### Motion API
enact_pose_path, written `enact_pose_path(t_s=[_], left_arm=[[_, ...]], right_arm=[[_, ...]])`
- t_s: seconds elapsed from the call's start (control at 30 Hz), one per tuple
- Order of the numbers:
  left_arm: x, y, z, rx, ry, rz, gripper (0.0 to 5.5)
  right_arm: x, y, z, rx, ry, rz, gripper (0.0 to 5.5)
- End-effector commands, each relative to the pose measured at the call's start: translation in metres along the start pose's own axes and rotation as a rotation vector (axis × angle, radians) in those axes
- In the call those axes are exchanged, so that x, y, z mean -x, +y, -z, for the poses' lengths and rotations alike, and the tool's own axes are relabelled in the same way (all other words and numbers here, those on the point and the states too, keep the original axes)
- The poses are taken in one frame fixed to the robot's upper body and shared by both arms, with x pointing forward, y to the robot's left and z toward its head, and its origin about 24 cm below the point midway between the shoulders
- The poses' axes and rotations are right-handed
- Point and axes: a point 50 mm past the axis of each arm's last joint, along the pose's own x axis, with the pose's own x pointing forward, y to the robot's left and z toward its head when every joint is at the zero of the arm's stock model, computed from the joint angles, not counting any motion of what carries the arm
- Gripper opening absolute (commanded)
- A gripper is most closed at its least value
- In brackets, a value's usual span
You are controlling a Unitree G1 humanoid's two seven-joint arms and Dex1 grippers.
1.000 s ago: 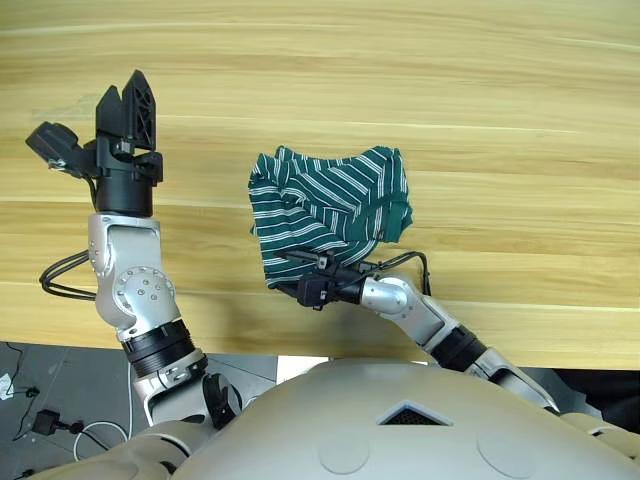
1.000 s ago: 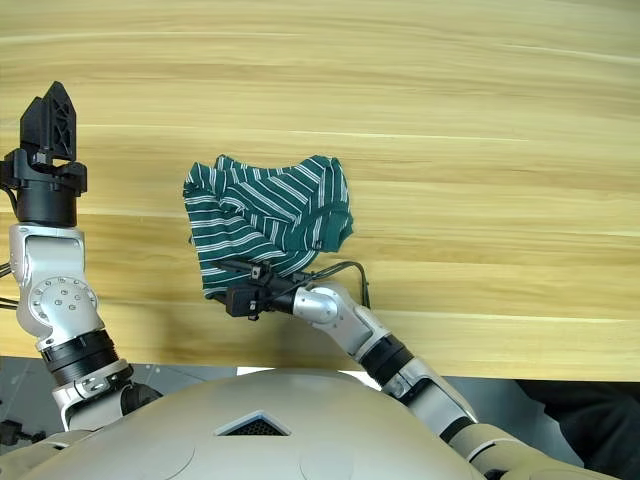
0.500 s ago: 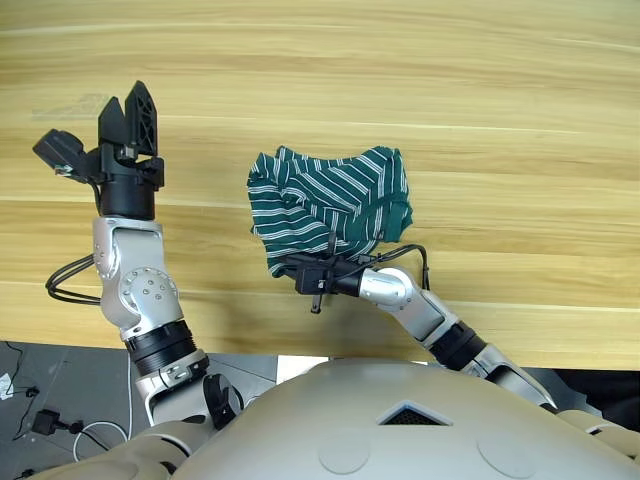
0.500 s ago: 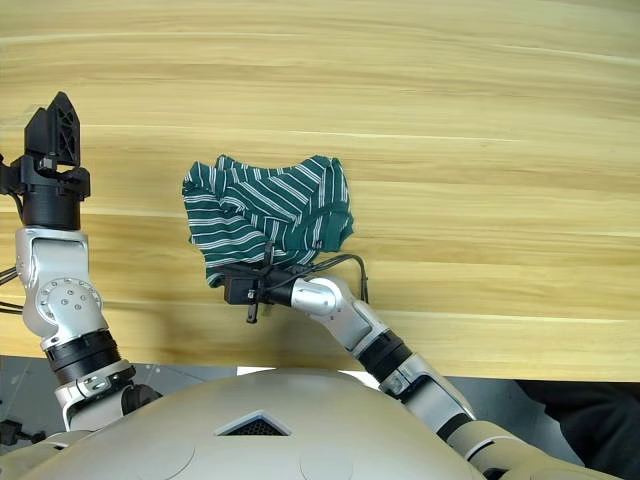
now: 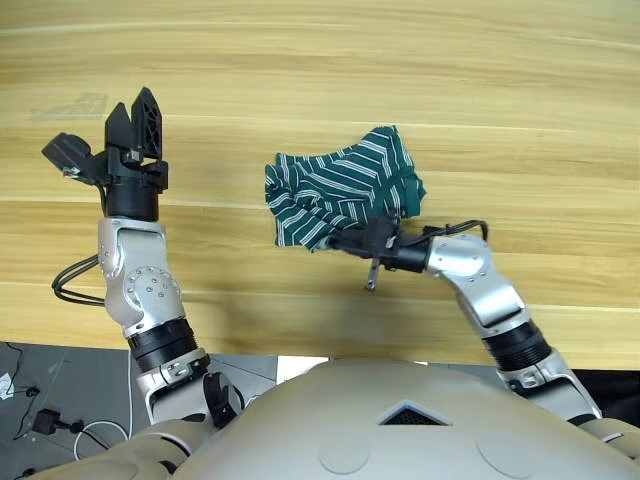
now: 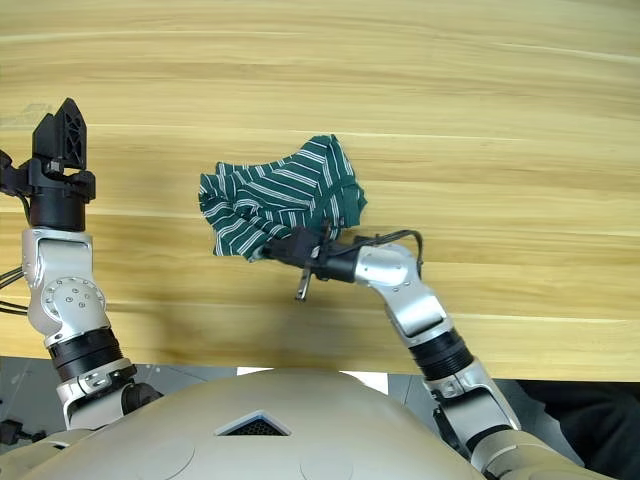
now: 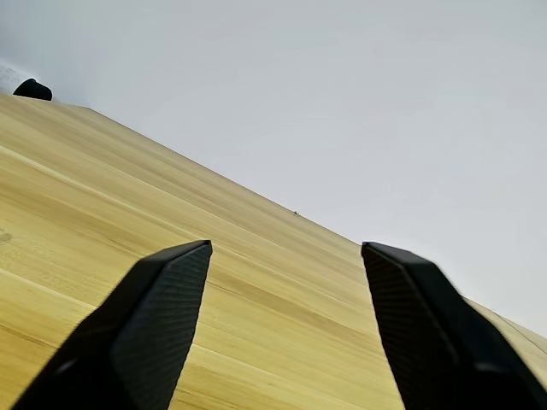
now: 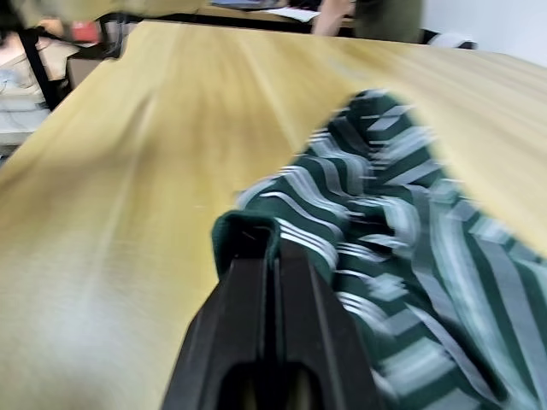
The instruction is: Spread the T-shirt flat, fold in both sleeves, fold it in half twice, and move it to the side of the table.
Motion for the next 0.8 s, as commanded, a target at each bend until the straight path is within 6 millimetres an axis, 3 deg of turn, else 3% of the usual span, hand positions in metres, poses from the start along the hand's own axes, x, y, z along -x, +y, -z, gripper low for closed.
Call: enact_pose_path(t_s=[0.03,0.17,0.23,0.3,0.37,0.57,0.67,0.8], left_arm=[[-0.002,0.000,-0.003,-0.025,0.001,0.008,3.28],[-0.001,-0.005,0.004,-0.055,0.038,0.041,3.28],[0.006,-0.016,0.016,-0.125,0.141,0.164,3.28],[0.029,-0.034,0.034,-0.251,0.306,0.419,3.28],[0.052,-0.042,0.036,-0.312,0.394,0.618,3.28],[0.091,-0.045,0.034,-0.404,0.535,0.909,3.28],[0.091,-0.042,0.037,-0.445,0.547,0.908,3.28],[0.072,-0.039,0.044,-0.560,0.479,0.800,3.28]], right_arm=[[0.010,-0.006,-0.006,-0.013,-0.002,0.046,0.03],[0.011,-0.012,-0.009,-0.040,-0.026,0.075,0.03],[0.012,-0.018,-0.013,-0.064,-0.053,0.101,0.03],[0.013,-0.022,-0.015,-0.085,-0.071,0.132,0.03],[0.012,-0.025,-0.016,-0.115,-0.094,0.171,0.03],[0.016,-0.038,-0.024,-0.168,-0.160,0.240,0.03],[0.017,-0.041,-0.025,-0.168,-0.160,0.256,0.03],[0.017,-0.045,-0.027,-0.175,-0.179,0.285,0.03]])
